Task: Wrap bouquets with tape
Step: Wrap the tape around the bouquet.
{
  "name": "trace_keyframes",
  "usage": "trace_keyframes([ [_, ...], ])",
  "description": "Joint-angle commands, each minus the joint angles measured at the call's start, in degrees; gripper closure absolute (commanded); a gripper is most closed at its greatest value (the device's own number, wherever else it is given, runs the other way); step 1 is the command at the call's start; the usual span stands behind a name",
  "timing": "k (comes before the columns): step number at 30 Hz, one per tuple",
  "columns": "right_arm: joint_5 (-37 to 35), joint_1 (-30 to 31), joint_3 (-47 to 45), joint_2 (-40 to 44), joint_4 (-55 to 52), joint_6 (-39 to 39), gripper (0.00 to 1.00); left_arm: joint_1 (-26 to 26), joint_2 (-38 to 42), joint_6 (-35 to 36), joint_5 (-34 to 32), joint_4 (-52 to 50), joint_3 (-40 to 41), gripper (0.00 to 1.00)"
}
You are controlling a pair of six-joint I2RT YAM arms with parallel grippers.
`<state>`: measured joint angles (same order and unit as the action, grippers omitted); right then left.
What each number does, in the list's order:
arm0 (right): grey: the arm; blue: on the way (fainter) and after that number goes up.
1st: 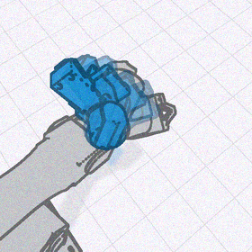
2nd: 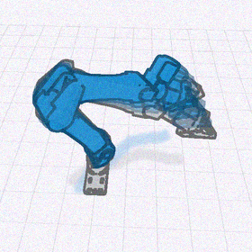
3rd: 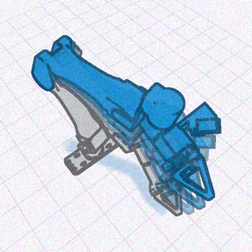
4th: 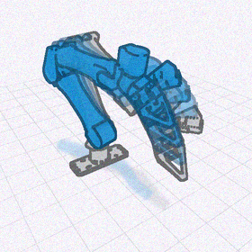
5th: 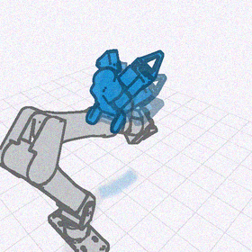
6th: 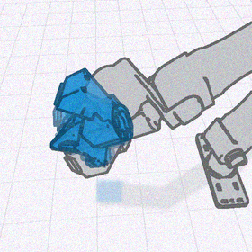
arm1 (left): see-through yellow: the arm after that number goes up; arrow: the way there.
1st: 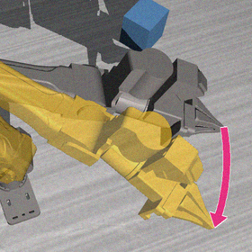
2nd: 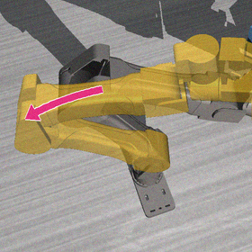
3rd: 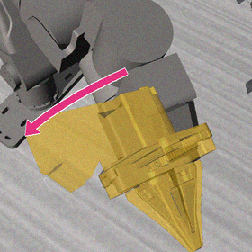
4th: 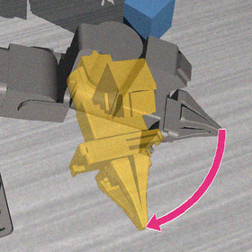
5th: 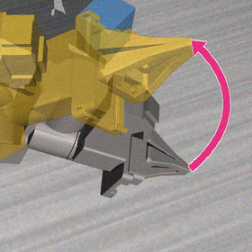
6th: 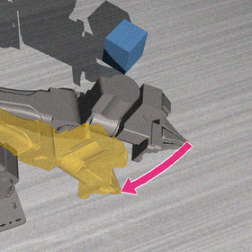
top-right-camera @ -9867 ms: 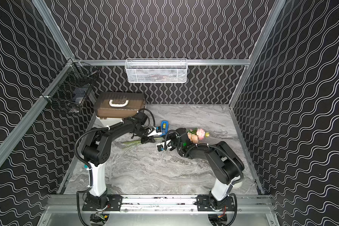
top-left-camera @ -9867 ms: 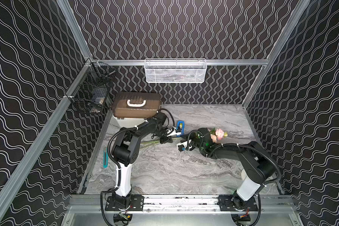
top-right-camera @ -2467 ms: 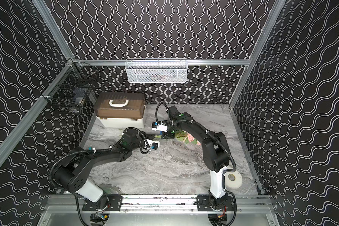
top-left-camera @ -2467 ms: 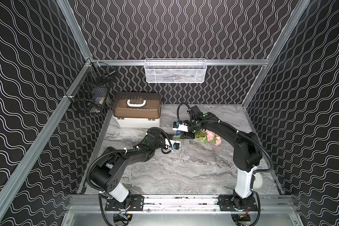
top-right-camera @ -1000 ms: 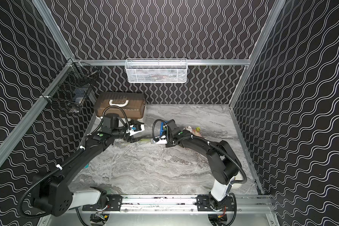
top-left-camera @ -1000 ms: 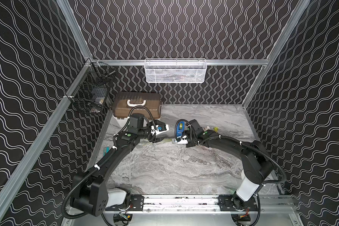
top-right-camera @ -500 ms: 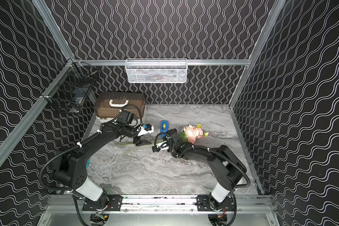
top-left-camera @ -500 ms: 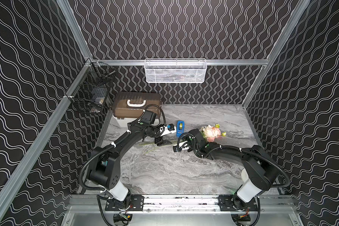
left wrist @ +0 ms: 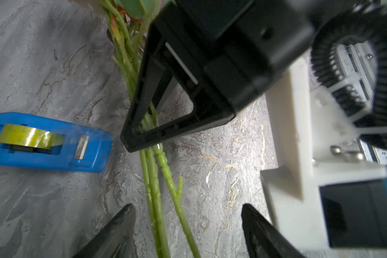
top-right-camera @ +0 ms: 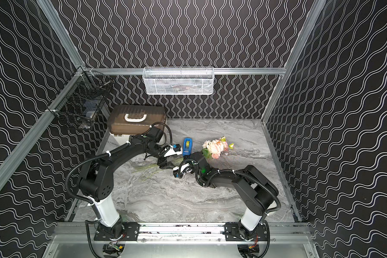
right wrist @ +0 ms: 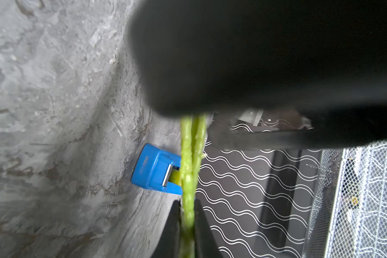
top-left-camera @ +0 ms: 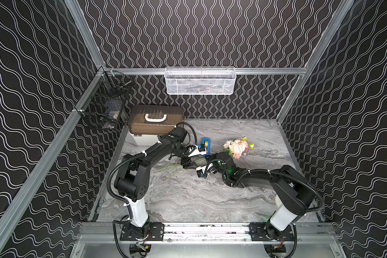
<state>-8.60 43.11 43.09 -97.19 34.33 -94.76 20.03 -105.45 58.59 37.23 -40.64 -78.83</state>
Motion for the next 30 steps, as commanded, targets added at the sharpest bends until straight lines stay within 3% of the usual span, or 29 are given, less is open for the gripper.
trace_keyframes([
  [1,1.3,0.0,-0.4,0.7,6.0,-1.1,1.0,0.1,-0.7,-1.3,-1.9,1.9,0.0,0.22],
  [4,1.1,0.0,-0.6,0.6,7.1,-1.6,1.0,0.3,-1.6,-0.6,0.4,0.3,-0.4,0.26],
  [7,1.8,0.0,-1.0,1.0,6.9,-1.5,1.0,0.8,-2.0,-0.5,-0.9,0.3,-0.6,0.38],
  [9,2.8,0.1,-1.5,1.5,6.8,-1.1,1.0,0.8,-1.9,-0.2,-1.0,1.4,-0.3,0.61],
  [13,3.9,0.0,-1.7,2.8,4.6,0.4,0.99,1.0,-2.1,0.8,-0.7,1.4,-0.6,0.98],
  [17,8.3,0.0,-1.8,6.2,-1.5,6.4,0.72,1.1,-0.9,1.9,0.3,3.5,0.9,1.0],
  [19,8.6,0.0,-1.4,8.5,-6.3,8.9,0.65,1.1,0.4,1.9,-0.3,7.8,3.6,1.0],
  [25,8.4,-0.1,4.7,17.8,-37.5,22.7,0.6,1.1,3.1,2.4,-3.3,17.5,8.5,1.0],
  [30,7.5,-0.4,10.3,22.2,-52.9,30.0,0.6,2.1,6.4,3.9,-6.1,23.5,12.4,1.0],
])
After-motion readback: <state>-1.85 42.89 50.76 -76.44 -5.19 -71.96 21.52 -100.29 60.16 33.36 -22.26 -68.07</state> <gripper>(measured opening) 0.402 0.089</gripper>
